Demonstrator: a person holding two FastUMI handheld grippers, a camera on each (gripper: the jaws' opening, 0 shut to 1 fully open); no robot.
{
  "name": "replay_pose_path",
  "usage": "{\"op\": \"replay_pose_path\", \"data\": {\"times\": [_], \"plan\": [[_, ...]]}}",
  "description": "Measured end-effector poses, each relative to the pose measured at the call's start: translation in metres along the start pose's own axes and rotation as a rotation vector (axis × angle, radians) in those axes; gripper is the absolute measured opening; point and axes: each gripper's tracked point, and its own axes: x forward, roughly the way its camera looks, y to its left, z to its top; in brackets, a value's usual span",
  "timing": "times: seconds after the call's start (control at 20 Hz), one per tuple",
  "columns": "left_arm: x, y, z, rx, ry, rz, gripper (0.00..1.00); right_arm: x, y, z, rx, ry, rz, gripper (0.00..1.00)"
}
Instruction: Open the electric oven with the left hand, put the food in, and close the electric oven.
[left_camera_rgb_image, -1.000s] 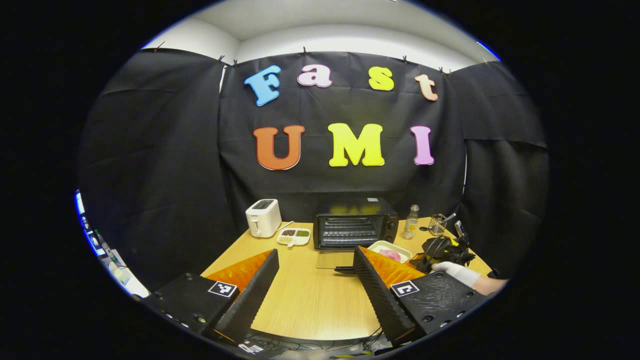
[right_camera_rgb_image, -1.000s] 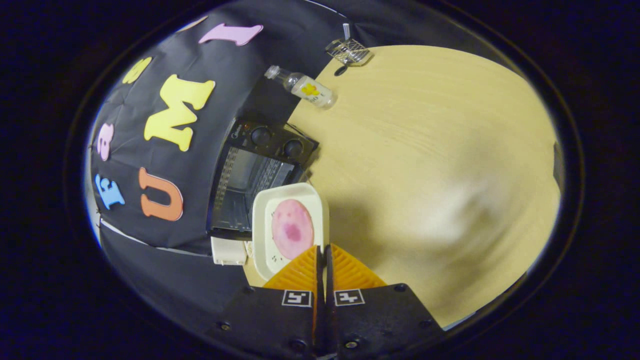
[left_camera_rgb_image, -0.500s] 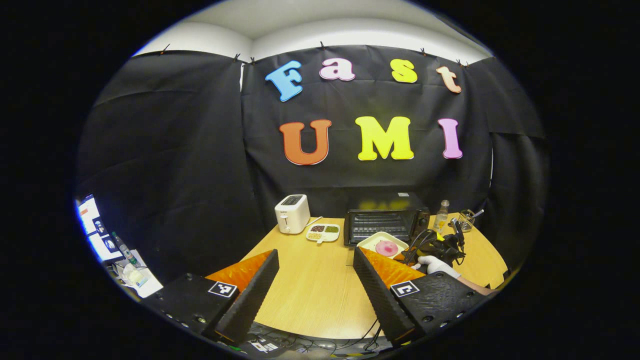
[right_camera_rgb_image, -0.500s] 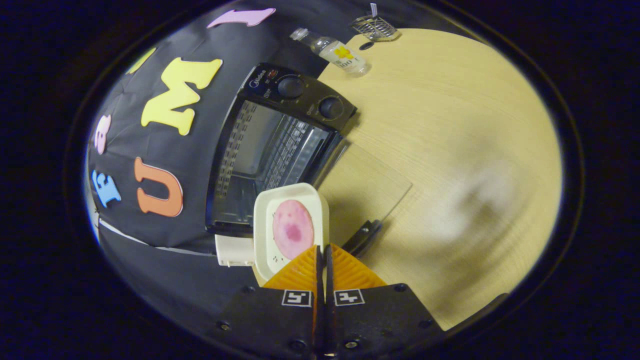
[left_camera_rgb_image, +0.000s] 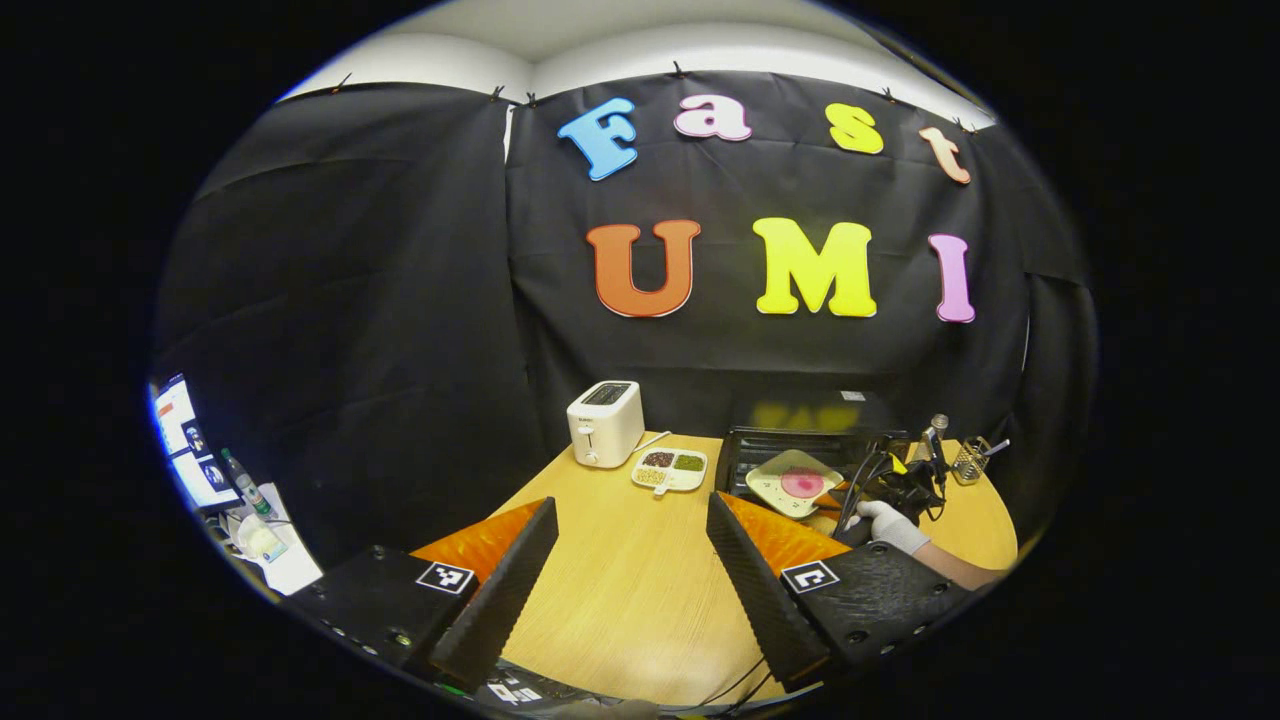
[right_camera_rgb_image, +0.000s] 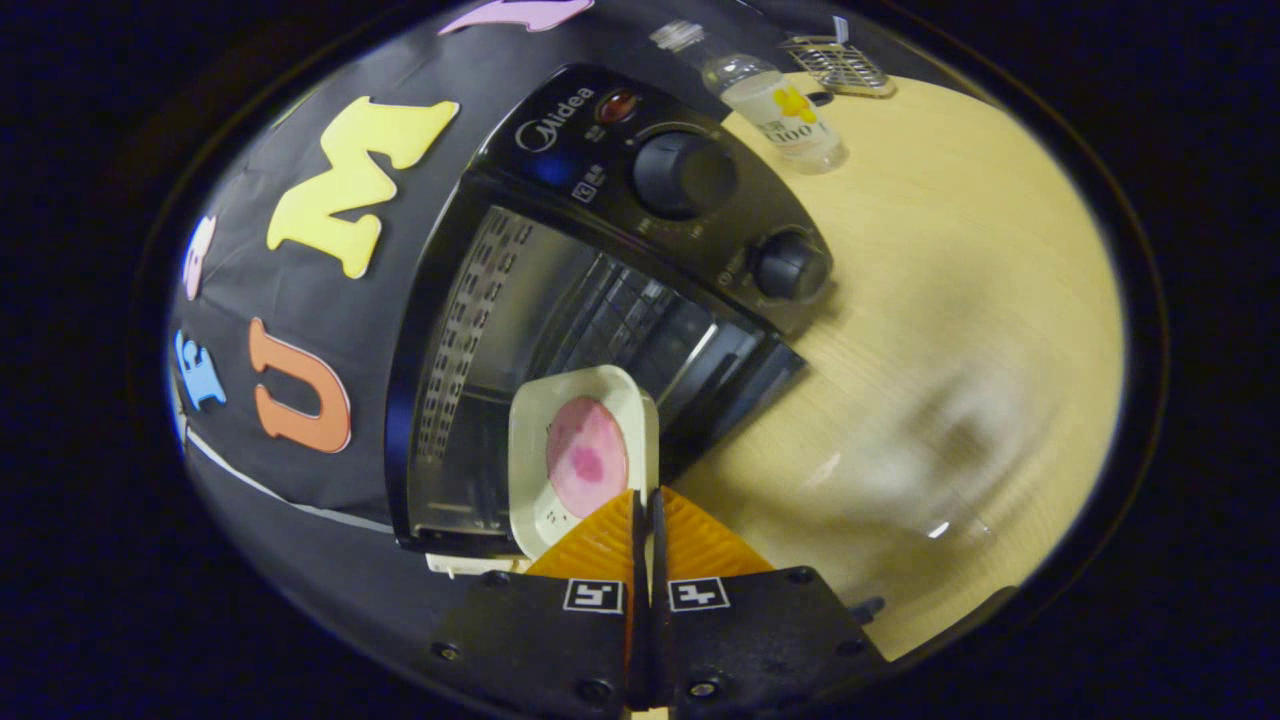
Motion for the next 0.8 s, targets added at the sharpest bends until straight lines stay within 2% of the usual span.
{"op": "replay_pose_path", "data": {"times": [0.2,0.35,0.45,0.6,0.65,0.8], "plan": [[0.021,-0.008,-0.005,-0.036,0.034,-0.008,0.96,0.012,0.009,0.031,-0.056,-0.085,0.039,0.04],[0.024,-0.007,-0.003,-0.029,0.009,-0.014,0.96,0.017,0.028,0.035,-0.063,-0.098,0.119,0.08],[0.023,-0.007,-0.007,-0.037,0.008,-0.032,0.96,0.011,0.028,0.039,-0.064,-0.109,0.117,0.33],[0.012,-0.001,-0.003,-0.042,-0.022,-0.083,0.96,-0.027,0.025,0.038,-0.117,-0.145,0.097,0.48],[0.009,0.001,-0.003,-0.047,-0.032,-0.105,0.96,-0.047,0.026,0.036,-0.145,-0.160,0.098,0.60],[0.002,0.006,-0.005,-0.054,-0.059,-0.163,0.96,-0.112,0.022,0.030,-0.287,-0.205,0.079,0.77]]}}
